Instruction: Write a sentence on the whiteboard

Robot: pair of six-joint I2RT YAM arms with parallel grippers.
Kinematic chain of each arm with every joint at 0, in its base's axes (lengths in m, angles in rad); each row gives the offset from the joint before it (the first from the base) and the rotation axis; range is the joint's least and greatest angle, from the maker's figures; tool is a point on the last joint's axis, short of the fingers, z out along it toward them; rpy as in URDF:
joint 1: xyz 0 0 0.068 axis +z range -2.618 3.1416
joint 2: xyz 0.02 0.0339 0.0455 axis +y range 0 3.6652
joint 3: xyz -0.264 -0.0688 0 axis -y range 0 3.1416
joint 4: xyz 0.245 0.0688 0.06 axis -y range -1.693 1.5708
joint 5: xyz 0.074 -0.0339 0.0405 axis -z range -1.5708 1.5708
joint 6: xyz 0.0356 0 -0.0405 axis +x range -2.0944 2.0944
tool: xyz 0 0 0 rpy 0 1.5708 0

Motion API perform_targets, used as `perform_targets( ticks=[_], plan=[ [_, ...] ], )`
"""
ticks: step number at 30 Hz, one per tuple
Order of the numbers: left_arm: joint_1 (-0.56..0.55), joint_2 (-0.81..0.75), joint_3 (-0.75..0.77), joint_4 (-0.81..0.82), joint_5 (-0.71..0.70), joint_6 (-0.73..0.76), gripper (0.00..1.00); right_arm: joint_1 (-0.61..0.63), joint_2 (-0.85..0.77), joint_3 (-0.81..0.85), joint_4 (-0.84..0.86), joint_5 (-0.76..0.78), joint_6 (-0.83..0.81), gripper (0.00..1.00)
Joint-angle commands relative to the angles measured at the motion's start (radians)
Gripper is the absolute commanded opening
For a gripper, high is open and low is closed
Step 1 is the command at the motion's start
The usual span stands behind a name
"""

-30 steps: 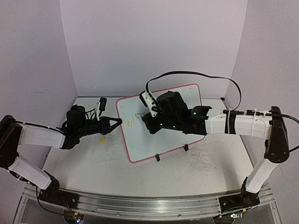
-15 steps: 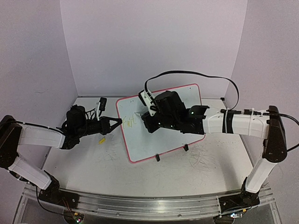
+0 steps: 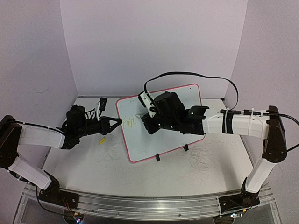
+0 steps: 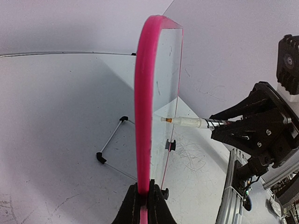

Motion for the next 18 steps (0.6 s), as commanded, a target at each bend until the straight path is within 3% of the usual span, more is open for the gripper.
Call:
perform_targets(
  ticks=[1, 18],
  plan=[
    [0.000, -0.027, 0.021, 0.030, 0.024, 0.013, 0.00, -0.003, -0.011, -0.022, -0.011, 0.019, 0.022, 0.00],
    [0.000, -0.036, 0.014, 0.029, 0.023, 0.014, 0.00, 0.001, -0.035, -0.077, -0.028, -0.011, 0.046, 0.00]
  ],
)
